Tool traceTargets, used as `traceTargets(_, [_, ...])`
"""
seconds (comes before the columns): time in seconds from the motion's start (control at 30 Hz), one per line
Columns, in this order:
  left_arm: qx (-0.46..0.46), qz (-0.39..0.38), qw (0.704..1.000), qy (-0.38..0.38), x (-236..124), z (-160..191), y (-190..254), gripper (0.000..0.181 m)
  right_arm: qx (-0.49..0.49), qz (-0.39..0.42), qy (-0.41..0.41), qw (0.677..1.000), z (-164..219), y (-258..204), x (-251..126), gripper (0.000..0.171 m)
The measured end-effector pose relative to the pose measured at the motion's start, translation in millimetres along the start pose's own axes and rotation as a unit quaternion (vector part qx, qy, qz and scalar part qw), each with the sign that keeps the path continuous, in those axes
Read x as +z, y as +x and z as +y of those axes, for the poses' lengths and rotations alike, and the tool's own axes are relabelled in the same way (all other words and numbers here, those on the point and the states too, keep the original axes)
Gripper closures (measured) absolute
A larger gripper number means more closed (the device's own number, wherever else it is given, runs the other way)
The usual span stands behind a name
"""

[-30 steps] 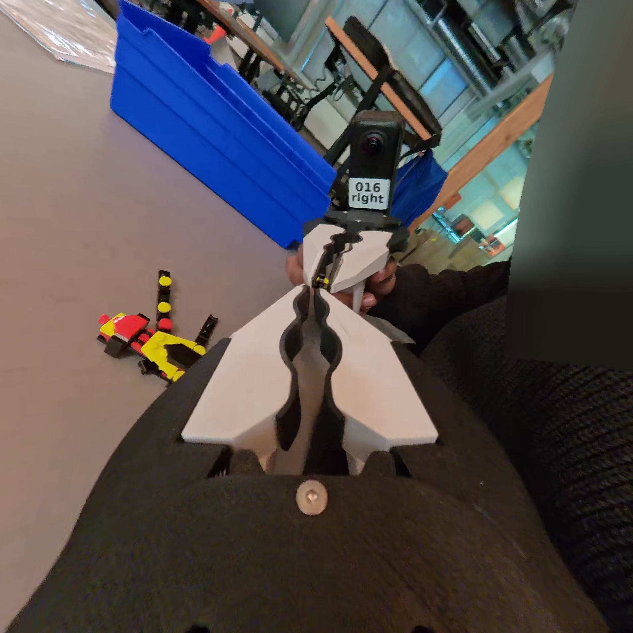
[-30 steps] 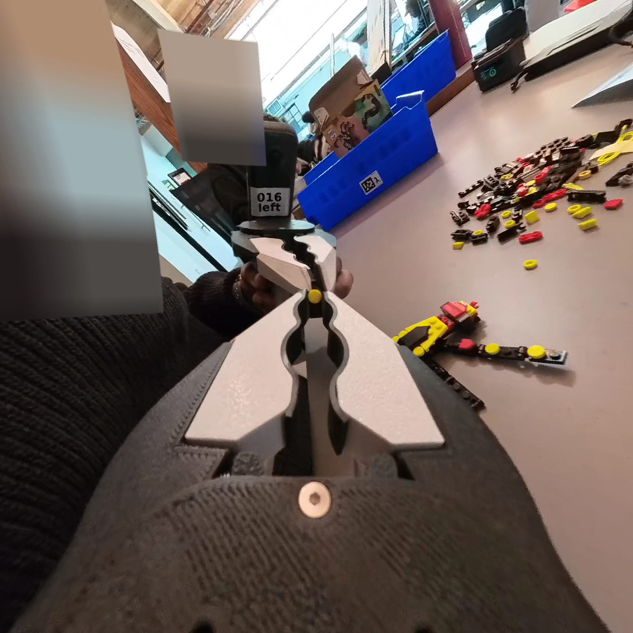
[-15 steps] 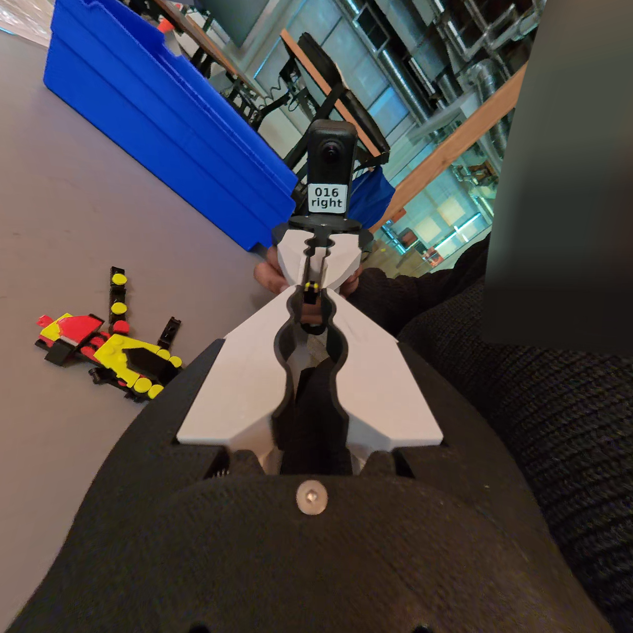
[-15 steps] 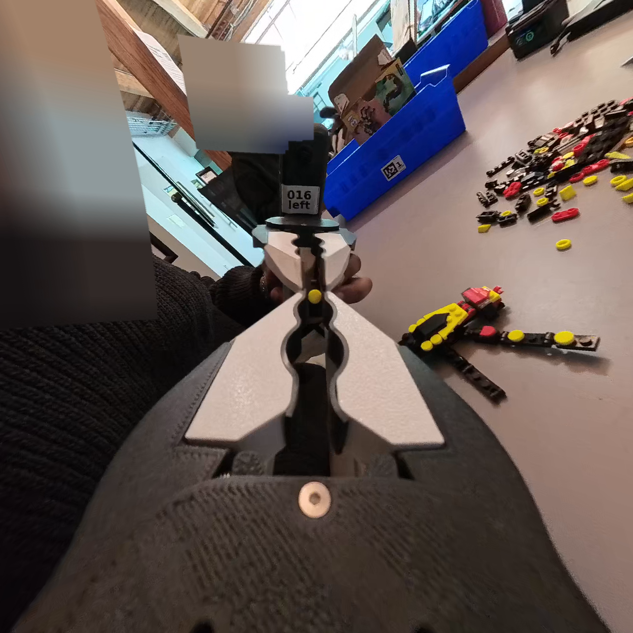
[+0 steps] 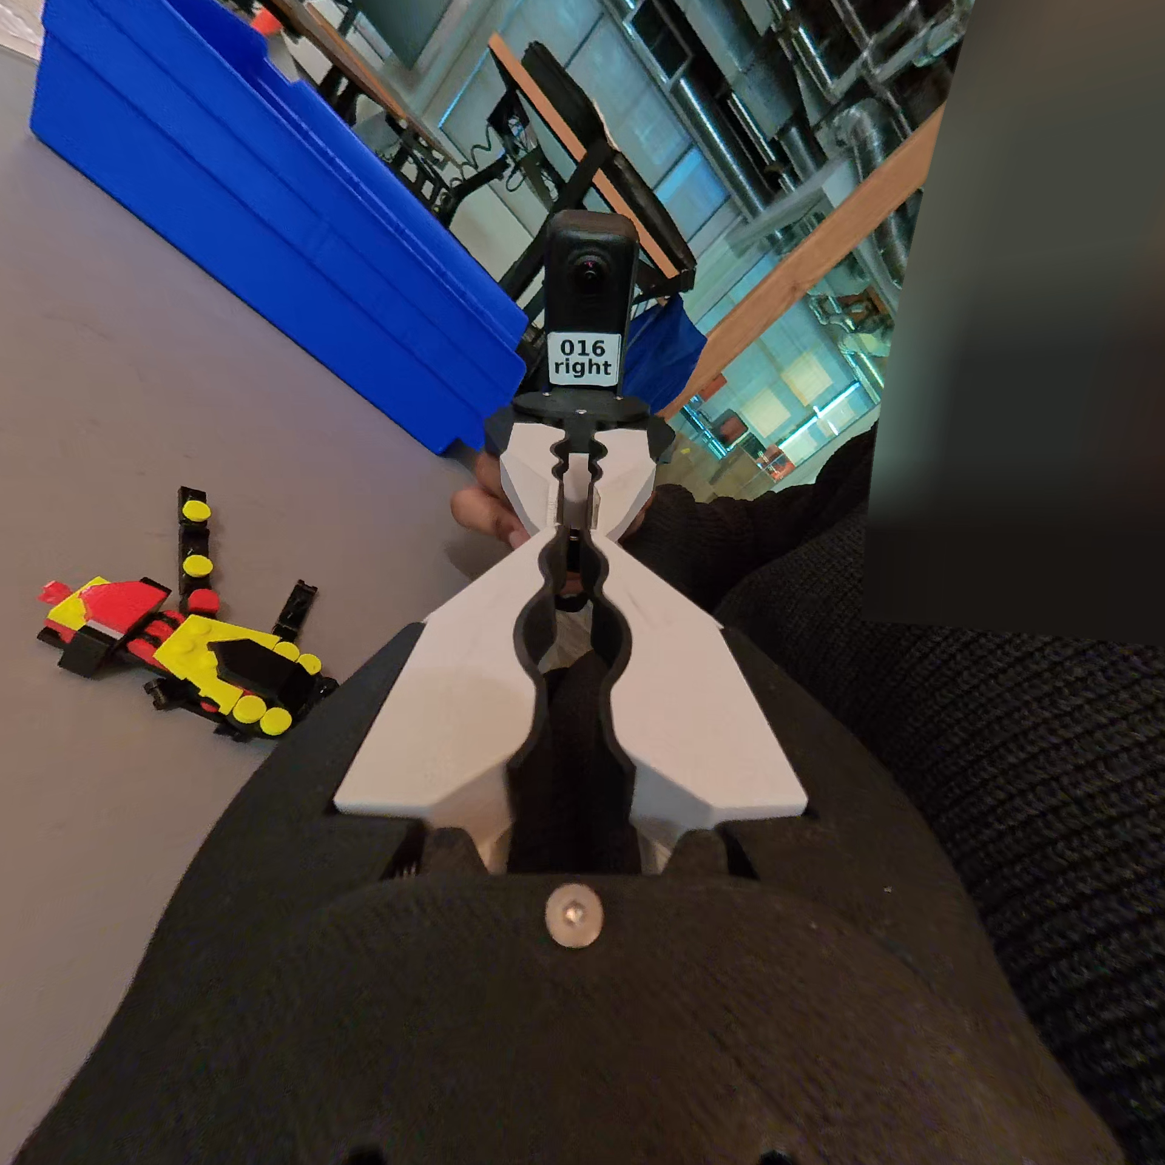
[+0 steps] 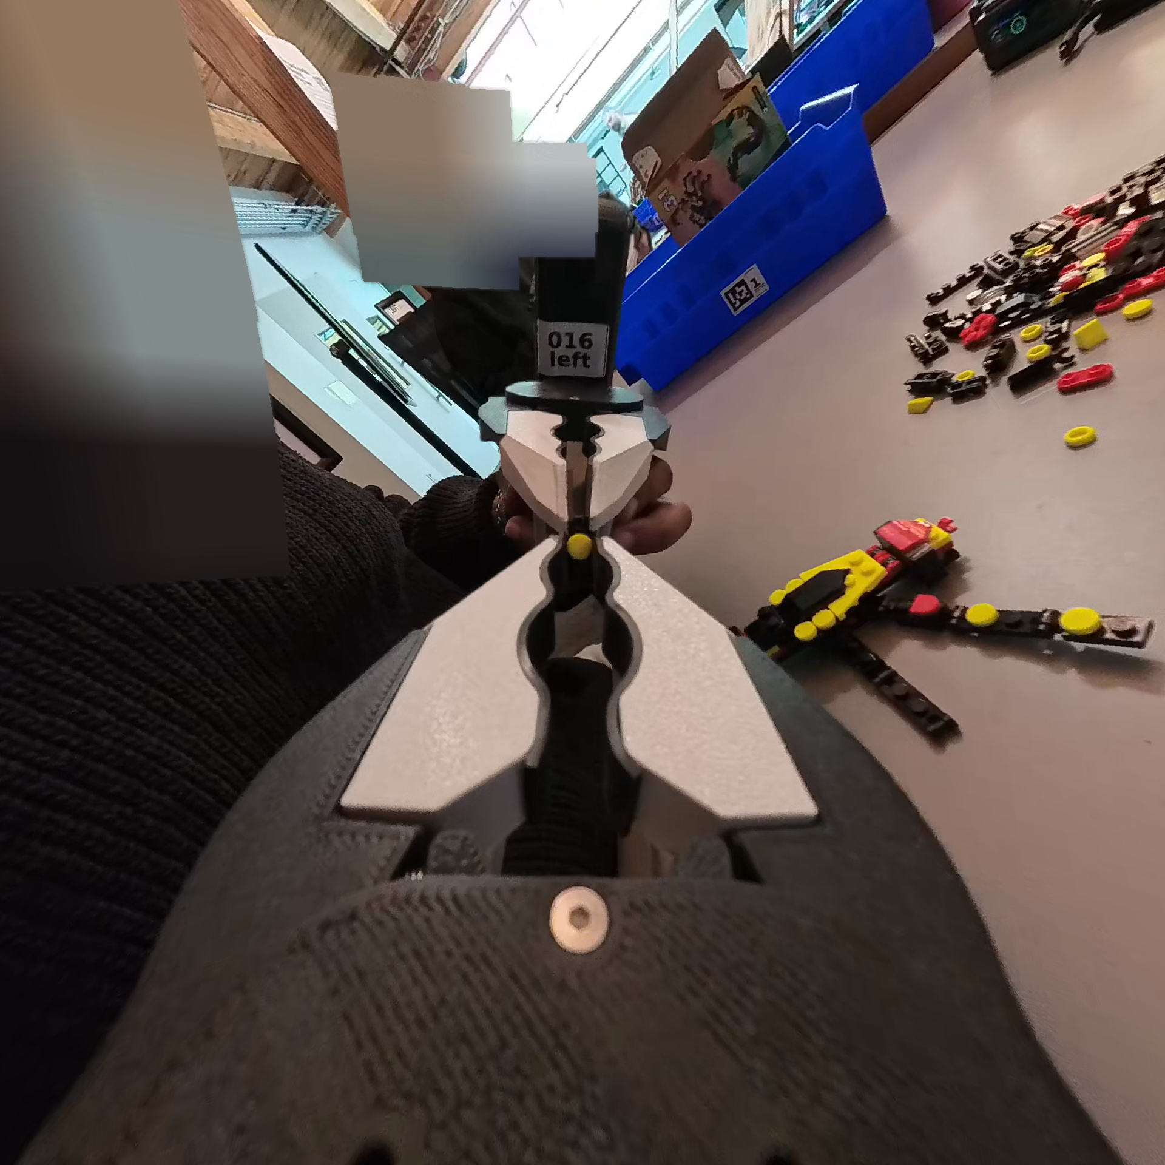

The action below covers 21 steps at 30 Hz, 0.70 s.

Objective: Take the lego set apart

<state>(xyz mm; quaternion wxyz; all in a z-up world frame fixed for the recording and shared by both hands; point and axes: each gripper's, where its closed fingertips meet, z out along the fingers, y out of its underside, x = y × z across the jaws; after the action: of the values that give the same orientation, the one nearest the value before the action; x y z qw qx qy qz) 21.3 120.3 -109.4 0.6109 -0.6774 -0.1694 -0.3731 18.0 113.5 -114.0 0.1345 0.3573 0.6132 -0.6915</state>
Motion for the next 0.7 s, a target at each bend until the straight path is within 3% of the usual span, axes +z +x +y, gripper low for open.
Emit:
traceTargets(0.23, [-0.012, -0.003, 0.999, -0.05, -1.6, 14.4, 0.0, 0.181, -0.061, 0.026, -0.028, 0.997, 7.1, 2.3, -3.9, 0.163])
traceTargets(0.43, [-0.035, -0.004, 0.996, -0.079, -9.4, 36.6, 8.5, 0.181, -0.075, -0.008, -0.091, 0.993, 34.3, -13.7, 5.2, 0.157])
traceTargets(0.7, [-0.035, 0.011, 0.993, -0.116, -12.4, 50.3, 14.1, 0.181, -0.07, -0.035, -0.135, 0.988, 53.3, -21.3, 13.3, 0.164])
